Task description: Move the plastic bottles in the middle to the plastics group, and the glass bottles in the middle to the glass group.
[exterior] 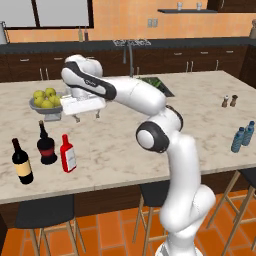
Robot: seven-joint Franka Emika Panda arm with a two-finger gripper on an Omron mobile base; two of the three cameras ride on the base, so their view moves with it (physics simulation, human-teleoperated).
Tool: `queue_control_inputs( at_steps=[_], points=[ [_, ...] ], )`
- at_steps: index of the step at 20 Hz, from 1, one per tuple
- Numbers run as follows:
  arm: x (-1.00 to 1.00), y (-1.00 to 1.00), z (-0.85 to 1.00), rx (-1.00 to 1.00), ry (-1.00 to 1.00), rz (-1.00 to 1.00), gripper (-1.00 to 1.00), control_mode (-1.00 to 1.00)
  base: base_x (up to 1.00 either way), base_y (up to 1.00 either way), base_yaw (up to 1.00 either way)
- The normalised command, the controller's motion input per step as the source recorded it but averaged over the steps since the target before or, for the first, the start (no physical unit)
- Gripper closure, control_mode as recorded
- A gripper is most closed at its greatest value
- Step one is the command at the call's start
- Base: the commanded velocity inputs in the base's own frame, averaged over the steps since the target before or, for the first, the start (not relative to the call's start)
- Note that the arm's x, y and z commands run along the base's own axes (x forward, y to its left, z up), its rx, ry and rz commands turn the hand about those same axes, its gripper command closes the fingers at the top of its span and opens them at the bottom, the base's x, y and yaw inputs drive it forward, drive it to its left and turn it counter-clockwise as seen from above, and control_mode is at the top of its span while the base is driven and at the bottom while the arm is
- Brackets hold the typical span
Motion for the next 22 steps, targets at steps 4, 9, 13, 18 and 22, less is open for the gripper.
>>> queue_control_inputs(
  at_steps=[4, 9, 13, 18, 22],
  points=[
    [-0.04, -1.0, -0.07, 0.31, -0.01, 0.01, -1.0, -1.0, 0.0, 0.0, 0.0],
    [-0.02, -1.0, -0.15, 0.18, -0.16, 0.0, -1.0, -1.0, 0.0, 0.0, 0.0],
    [0.04, -1.0, 0.0, 0.01, -0.13, 0.05, -1.0, -1.0, 0.0, 0.0, 0.0],
    [0.21, -1.0, 0.0, 0.0, -0.07, 0.08, -1.0, -1.0, 0.0, 0.0, 0.0],
    [0.17, -1.0, 0.0, 0.0, -0.07, 0.05, -1.0, -1.0, 0.0, 0.0, 0.0]
  ],
)
